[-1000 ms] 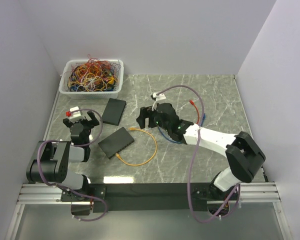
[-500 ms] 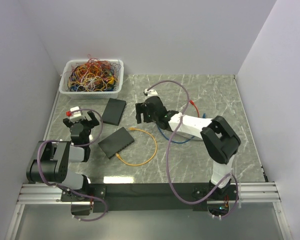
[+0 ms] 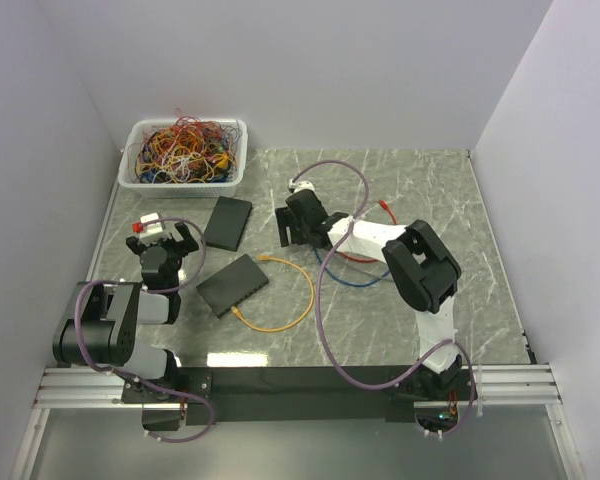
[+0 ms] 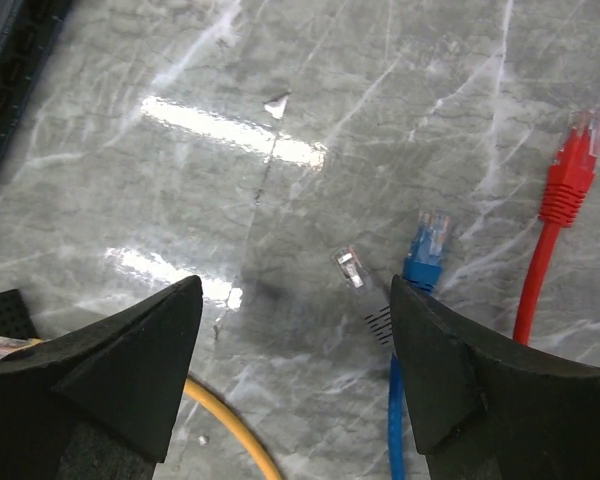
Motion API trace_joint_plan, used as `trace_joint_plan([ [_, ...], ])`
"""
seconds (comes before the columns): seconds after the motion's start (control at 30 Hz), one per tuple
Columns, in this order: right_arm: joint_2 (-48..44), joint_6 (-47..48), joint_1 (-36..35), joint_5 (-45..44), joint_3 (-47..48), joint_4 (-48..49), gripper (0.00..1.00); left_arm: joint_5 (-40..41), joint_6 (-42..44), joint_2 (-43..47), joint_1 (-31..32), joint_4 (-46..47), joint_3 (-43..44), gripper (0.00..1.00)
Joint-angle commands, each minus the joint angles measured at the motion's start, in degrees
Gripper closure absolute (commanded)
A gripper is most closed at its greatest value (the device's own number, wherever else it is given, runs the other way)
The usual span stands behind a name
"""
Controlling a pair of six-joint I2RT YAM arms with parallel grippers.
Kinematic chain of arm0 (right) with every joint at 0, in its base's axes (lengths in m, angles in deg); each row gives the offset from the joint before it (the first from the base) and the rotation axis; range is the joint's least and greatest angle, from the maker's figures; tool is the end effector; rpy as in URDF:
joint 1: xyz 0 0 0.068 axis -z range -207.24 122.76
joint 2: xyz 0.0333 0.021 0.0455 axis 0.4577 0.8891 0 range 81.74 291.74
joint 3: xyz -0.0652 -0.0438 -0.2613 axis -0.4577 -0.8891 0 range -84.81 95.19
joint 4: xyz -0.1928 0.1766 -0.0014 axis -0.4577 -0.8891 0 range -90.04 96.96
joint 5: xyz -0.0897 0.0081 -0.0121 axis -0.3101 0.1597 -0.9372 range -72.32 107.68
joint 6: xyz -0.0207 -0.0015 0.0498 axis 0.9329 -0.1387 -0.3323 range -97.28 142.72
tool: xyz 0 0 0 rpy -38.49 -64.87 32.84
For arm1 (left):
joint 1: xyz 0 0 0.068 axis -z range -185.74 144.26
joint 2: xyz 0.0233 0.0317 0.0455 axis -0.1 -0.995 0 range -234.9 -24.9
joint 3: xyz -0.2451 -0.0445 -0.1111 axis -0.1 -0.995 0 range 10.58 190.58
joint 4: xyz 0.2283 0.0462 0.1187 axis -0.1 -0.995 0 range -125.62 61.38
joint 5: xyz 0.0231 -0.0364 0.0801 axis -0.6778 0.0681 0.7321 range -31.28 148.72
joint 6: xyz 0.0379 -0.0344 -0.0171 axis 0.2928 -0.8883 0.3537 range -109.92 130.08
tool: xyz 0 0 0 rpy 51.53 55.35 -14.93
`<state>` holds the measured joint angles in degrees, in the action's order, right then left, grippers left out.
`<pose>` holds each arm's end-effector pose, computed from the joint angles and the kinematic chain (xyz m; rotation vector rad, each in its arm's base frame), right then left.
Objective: Insert the plug into the switch port
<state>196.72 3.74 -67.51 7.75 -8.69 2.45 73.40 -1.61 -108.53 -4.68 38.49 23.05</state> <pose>0.3391 0.2793 0.1709 -0.3452 2.3101 0.3209 0.2350 0.0046 0.1556 -0.3452 1.6026 0.0401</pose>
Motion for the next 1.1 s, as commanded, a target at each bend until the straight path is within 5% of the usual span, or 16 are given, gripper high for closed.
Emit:
trace_joint_plan([
  [0.0, 1.47, 1.14, 0.72, -1.58, 3.07, -2.16, 0.18, -0.97, 0.43, 0.05, 0.08, 3.64, 1.07, 0.01],
  [0.4, 2.45, -0.26, 0.81, -0.43, 0.61, -1.99, 0.24, -0.97, 0.43, 0.05, 0.08, 3.64, 1.15, 0.01],
  [0.47, 2.00, -0.61, 0.90, -0.35, -0.09, -1.47, 0.35, -0.97, 0.43, -0.04, 0.08, 3.55, 1.07, 0.01],
  [0.7, 1.92, -2.02, 0.72, 0.44, -1.93, -1.99, 0.51, -0.97, 0.52, 0.05, 0.08, 3.64, 1.07, 0.01],
  [1.07, -0.28, -3.78, -0.85, 4.04, -1.67, -2.43, 0.55, -0.97, 0.43, 0.05, 0.08, 3.64, 1.07, 0.01],
])
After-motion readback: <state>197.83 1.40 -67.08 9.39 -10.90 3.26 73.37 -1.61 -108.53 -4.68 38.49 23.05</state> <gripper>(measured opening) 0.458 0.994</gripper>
